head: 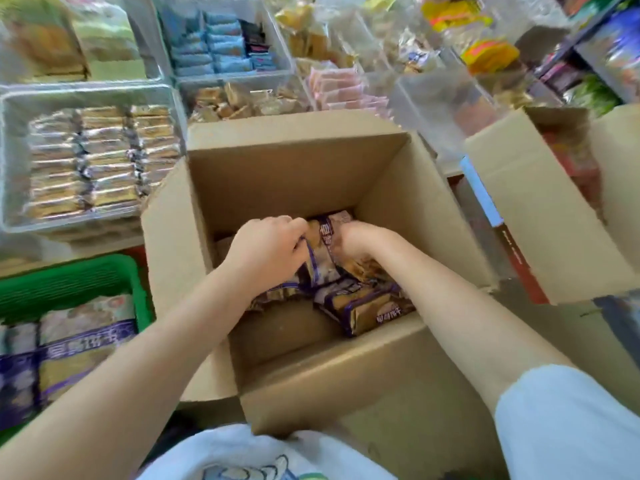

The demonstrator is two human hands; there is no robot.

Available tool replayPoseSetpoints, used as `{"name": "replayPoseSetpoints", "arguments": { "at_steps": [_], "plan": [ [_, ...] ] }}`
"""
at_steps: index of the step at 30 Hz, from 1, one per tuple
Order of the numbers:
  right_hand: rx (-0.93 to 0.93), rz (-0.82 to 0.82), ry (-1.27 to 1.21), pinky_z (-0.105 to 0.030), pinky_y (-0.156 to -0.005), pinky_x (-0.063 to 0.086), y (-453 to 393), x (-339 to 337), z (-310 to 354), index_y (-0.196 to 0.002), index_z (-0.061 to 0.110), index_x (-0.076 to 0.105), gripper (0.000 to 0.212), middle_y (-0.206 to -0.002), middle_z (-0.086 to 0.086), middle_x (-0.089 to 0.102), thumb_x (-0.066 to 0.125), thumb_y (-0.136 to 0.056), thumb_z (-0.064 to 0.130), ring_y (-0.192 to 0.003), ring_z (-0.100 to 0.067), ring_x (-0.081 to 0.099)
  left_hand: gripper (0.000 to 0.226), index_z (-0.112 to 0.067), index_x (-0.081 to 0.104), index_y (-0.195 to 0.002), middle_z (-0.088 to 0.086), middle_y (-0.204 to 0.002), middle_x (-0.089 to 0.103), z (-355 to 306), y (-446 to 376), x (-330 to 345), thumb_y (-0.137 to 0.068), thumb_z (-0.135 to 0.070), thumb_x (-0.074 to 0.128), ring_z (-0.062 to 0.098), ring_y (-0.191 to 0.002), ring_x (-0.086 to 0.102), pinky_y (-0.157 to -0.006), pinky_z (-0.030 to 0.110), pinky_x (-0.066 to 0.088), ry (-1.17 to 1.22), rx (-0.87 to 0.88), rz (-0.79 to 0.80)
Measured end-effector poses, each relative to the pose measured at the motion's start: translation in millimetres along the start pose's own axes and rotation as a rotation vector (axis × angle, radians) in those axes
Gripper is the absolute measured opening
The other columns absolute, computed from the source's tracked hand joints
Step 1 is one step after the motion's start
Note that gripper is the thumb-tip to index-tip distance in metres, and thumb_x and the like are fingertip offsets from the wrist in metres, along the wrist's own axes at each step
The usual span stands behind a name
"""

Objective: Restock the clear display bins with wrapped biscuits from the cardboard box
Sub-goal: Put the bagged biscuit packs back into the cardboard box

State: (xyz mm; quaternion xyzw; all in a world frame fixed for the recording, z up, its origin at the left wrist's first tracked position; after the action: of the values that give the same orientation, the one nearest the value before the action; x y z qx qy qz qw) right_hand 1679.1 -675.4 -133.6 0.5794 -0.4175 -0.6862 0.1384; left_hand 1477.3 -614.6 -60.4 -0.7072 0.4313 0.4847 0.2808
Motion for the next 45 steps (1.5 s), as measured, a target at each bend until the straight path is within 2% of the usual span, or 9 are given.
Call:
{"name": "replayPoseSetpoints", "arguments": {
  "at_steps": [4, 6, 9, 14, 20, 29, 35, 40, 45],
  "plan": [
    [0.014, 0.350, 0.128, -0.042, -0.112, 0.041, -40, 23, -16, -0.132, 0.024, 0.061, 0.036, -0.132, -0.002, 0.057, 0.051, -0.102, 0.040, -0.121, -0.024, 0.052, 0.029, -0.022, 0.064, -0.119, -0.003, -0.100, 0.070, 13, -4, 5, -0.104, -0.031, 0.040, 0.022, -0.090, 0.066, -0.073, 0.034, 0.054, -0.111, -0.107, 0.141],
    [0.041, 0.399, 0.209, -0.039, -0.107, 0.044, -53, 38, -21, -0.148, 0.020, 0.046, 0.057, -0.145, -0.005, 0.049, 0.055, -0.098, 0.045, -0.127, -0.027, 0.050, 0.029, -0.022, 0.063, -0.118, -0.004, -0.098, 0.069, 17, -7, 6, -0.104, -0.032, 0.040, 0.020, -0.088, 0.065, -0.071, 0.033, 0.053, -0.131, -0.151, 0.159],
    [-0.001, 0.285, 0.154, -0.033, -0.089, 0.048, -57, 54, -28, -0.139, 0.010, 0.054, 0.043, -0.127, -0.009, 0.059, 0.056, -0.100, 0.027, -0.101, -0.021, 0.055, 0.027, -0.021, 0.064, -0.115, -0.006, -0.092, 0.068, 14, -11, 11, -0.103, -0.033, 0.043, 0.017, -0.081, 0.065, -0.070, 0.033, 0.055, -0.140, -0.155, 0.175],
    [-0.095, 0.012, -0.641, -0.033, -0.074, 0.052, -40, 19, -33, -0.096, 0.024, 0.065, 0.015, -0.114, -0.007, 0.066, 0.053, -0.102, 0.020, -0.085, -0.018, 0.061, 0.027, -0.024, 0.061, -0.121, -0.007, -0.104, 0.062, 20, -11, 14, -0.100, -0.036, 0.049, 0.014, -0.084, 0.062, -0.072, 0.034, 0.057, -0.053, -0.199, 0.119],
    [-0.577, 0.126, -1.367, -0.057, -0.097, 0.053, 29, -57, 1, -0.146, 0.044, 0.042, 0.064, -0.131, -0.018, 0.061, 0.059, -0.097, 0.007, -0.115, -0.044, 0.063, 0.064, -0.030, 0.036, -0.150, -0.014, -0.132, 0.048, 14, -9, -1, -0.094, -0.042, 0.065, 0.006, -0.107, 0.060, -0.076, 0.018, 0.053, 0.575, -0.399, -0.098],
    [-0.670, -0.134, -1.418, -0.047, -0.091, 0.056, 79, -105, 100, -0.131, 0.018, 0.056, 0.032, -0.122, -0.017, 0.067, 0.060, -0.100, 0.020, -0.102, -0.030, 0.069, 0.039, -0.006, 0.058, -0.125, 0.013, -0.102, 0.074, 57, 29, -68, -0.091, -0.022, 0.069, 0.027, -0.090, 0.075, -0.068, 0.033, 0.062, 1.622, -0.610, -0.252],
    [-0.817, -0.438, -0.897, -0.027, -0.095, 0.053, 87, -142, 231, -0.133, 0.025, 0.062, 0.043, -0.134, 0.005, 0.057, 0.066, -0.095, 0.006, -0.115, -0.004, 0.058, 0.029, -0.007, 0.066, -0.105, 0.010, -0.090, 0.070, 170, 94, -122, -0.084, -0.025, 0.069, 0.013, -0.064, 0.065, -0.054, 0.016, 0.056, 2.122, -0.670, -0.248],
    [-0.830, -0.421, -0.825, -0.022, -0.086, 0.053, 59, -165, 374, -0.116, 0.017, 0.068, 0.031, -0.120, 0.002, 0.066, 0.077, -0.087, 0.013, -0.105, -0.003, 0.062, 0.029, -0.010, 0.069, -0.095, 0.004, -0.075, 0.056, 288, 155, -147, -0.080, -0.035, 0.067, 0.009, -0.059, 0.044, -0.044, 0.012, 0.043, 2.070, -0.704, -0.168],
    [-0.640, -0.387, -0.791, -0.012, -0.067, 0.052, 15, -179, 478, -0.117, 0.017, 0.065, 0.025, -0.105, 0.003, 0.072, 0.070, -0.094, 0.026, -0.091, -0.011, 0.069, 0.041, -0.005, 0.060, -0.122, 0.007, -0.081, 0.071, 407, 196, -147, -0.104, -0.040, 0.047, 0.022, -0.070, 0.069, -0.066, 0.037, 0.060, 1.546, -0.963, -0.292]
  ]
}}
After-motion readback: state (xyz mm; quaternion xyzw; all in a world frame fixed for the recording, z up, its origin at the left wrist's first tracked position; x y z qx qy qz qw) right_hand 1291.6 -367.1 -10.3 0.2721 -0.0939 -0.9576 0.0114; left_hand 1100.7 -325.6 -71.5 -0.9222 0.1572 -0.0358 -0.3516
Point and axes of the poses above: each hand's wrist, its own y-axis away from the middle knuckle, its own x-axis out of the palm, z = x × y, the point moved 1 cm from there along -y, towards the middle knuckle
